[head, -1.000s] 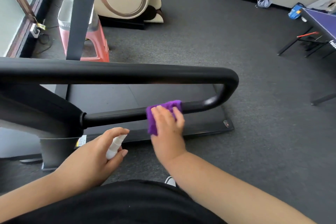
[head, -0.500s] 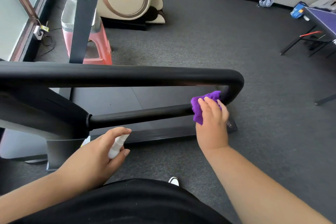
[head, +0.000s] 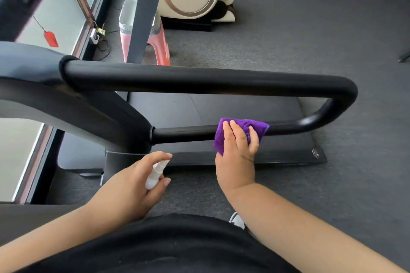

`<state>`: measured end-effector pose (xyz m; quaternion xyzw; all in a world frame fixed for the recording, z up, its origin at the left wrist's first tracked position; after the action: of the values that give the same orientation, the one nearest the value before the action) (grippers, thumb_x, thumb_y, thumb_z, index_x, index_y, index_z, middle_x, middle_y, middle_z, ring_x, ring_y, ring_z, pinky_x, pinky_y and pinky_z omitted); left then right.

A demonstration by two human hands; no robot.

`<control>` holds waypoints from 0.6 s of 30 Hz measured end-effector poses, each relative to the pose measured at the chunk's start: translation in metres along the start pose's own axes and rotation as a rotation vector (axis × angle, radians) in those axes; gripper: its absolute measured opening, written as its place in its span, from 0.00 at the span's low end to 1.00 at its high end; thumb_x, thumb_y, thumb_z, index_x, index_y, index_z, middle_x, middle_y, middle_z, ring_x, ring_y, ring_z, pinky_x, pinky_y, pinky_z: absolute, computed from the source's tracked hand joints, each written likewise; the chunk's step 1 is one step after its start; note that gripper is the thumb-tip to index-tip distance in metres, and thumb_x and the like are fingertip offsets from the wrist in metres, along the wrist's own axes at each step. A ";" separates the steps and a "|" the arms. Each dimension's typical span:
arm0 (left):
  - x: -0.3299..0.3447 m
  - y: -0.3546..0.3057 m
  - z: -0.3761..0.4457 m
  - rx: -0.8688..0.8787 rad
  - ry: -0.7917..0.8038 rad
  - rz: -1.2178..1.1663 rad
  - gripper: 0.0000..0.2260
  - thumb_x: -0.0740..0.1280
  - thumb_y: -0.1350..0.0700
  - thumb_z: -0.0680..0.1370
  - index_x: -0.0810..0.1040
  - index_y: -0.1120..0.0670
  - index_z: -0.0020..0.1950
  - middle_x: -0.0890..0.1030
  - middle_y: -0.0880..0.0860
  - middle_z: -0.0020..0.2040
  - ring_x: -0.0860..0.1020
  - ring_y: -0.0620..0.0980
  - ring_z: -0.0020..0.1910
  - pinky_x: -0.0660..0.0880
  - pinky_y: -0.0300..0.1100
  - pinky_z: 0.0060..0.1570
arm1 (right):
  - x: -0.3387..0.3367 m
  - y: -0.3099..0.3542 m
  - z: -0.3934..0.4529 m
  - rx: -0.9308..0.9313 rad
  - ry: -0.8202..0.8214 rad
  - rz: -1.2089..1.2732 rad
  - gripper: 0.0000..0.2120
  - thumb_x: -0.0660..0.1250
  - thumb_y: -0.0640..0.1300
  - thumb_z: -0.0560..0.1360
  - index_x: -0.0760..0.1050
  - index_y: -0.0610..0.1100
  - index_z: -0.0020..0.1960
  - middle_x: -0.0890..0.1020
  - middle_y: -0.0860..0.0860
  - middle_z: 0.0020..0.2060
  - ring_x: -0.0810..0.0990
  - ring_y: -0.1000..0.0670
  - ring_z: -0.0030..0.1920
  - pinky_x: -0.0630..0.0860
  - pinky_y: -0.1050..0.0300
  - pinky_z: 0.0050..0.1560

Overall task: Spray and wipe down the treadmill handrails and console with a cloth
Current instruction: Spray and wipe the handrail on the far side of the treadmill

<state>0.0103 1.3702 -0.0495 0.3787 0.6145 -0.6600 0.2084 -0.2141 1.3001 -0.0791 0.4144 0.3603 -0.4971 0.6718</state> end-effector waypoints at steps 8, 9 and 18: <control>-0.015 0.014 -0.024 -0.053 -0.065 0.037 0.23 0.60 0.37 0.71 0.56 0.24 0.63 0.76 0.33 0.39 0.77 0.39 0.34 0.76 0.43 0.36 | 0.030 0.044 -0.010 0.010 0.203 -0.011 0.43 0.80 0.39 0.64 0.67 0.44 0.76 0.69 0.48 0.72 0.61 0.37 0.73 0.57 0.43 0.72; -0.017 0.015 -0.027 -0.056 -0.066 0.046 0.23 0.60 0.37 0.71 0.56 0.24 0.63 0.76 0.33 0.39 0.77 0.39 0.34 0.76 0.43 0.36 | 0.032 0.056 -0.012 -0.029 0.225 0.000 0.43 0.80 0.38 0.64 0.66 0.44 0.76 0.69 0.49 0.73 0.61 0.37 0.73 0.60 0.42 0.71; -0.020 0.020 -0.043 -0.080 -0.051 0.121 0.23 0.60 0.37 0.71 0.60 0.33 0.65 0.75 0.32 0.40 0.79 0.42 0.34 0.78 0.43 0.35 | 0.049 0.122 -0.019 -0.254 0.494 0.183 0.37 0.61 0.37 0.79 0.45 0.45 0.82 0.49 0.49 0.80 0.36 0.37 0.78 0.51 0.40 0.76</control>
<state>0.0480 1.4054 -0.0460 0.3896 0.6110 -0.6305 0.2782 -0.0858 1.3195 -0.1066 0.4662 0.5336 -0.2693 0.6523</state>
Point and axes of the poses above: each hand's wrist, its own z-axis towards the middle knuckle, its own x-axis out of the palm, y = z × x, the point moved 4 cm from there along z, towards the middle knuckle
